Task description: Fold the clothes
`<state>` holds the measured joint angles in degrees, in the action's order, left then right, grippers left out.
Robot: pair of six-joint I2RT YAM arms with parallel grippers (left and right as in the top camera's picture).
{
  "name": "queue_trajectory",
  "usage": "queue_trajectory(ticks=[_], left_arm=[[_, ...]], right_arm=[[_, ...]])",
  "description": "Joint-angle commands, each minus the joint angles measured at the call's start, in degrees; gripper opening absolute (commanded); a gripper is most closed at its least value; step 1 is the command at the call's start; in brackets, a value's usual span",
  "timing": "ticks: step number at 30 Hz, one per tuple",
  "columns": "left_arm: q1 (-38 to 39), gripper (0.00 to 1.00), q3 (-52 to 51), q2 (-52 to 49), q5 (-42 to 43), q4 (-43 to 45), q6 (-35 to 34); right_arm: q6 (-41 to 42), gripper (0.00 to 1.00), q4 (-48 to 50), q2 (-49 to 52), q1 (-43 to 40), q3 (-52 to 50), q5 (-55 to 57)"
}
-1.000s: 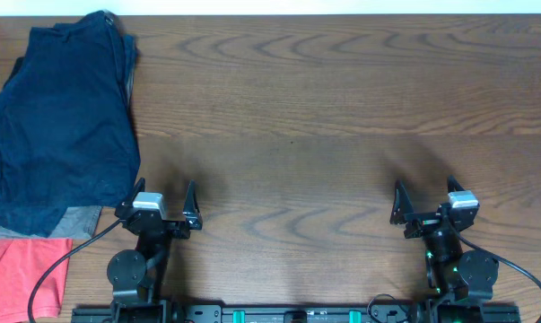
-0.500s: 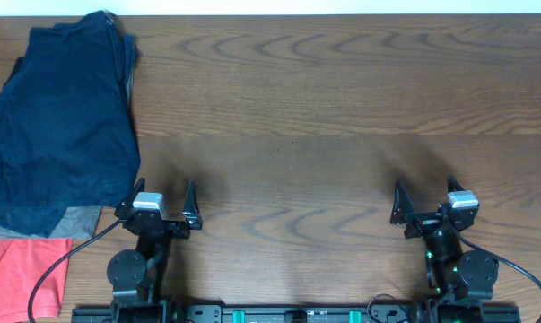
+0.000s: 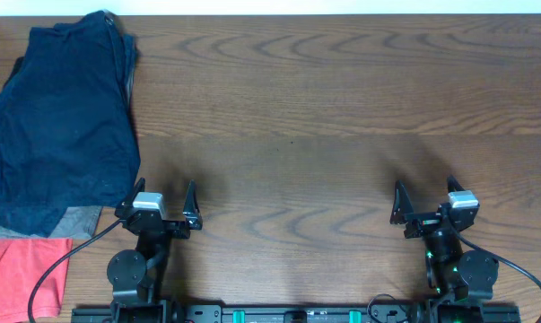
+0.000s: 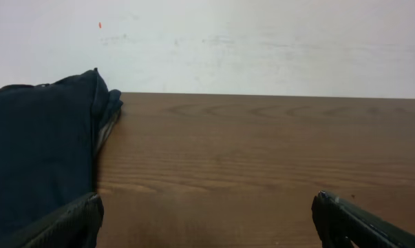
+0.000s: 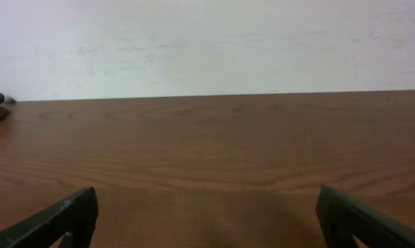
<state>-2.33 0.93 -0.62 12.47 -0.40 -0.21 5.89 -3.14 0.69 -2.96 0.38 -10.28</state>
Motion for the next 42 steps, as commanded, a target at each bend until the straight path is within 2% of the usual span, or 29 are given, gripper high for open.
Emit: queue_trajectory(ticks=[1,9,15,24,30,33,38,42], left_arm=[[0.3,0.98,-0.7,0.4,0.6,-2.3,-0.5],[0.3,0.98,0.2,0.2,0.6,-2.4,-3.6],[0.3,0.98,10.7,-7.0,0.6,-6.3,-5.0],[0.3,0.98,39.8,-35.6,0.6,-21.7,-3.7],[0.3,0.98,66.7,-59.0,0.6,-41.3,9.3],[0.3,0.98,79.6,-70.2,1.7,-48.9,11.3],[0.3,0.98,88.5,-80.7,3.6,-46.8,13.7],[-0.3,0.98,88.5,-87.0,-2.5,-37.8,13.2]], right_arm=[[-0.2,0.99,-0.1,-0.2,0.9,-0.1,-0.2],[-0.2,0.99,2.6,0.5,0.9,1.3,-5.6],[-0.2,0.99,-0.2,8.3,0.9,10.0,-7.5],[-0.3,0.99,-4.1,37.1,0.9,32.4,-14.4],[-2.1,0.99,-17.8,57.2,0.9,50.9,-15.3],[-3.8,0.99,-23.6,66.6,0.9,58.8,-15.5],[-3.8,0.99,-20.6,75.8,0.9,62.6,-21.0],[-3.8,0.99,-18.6,78.9,0.9,62.6,-22.1]])
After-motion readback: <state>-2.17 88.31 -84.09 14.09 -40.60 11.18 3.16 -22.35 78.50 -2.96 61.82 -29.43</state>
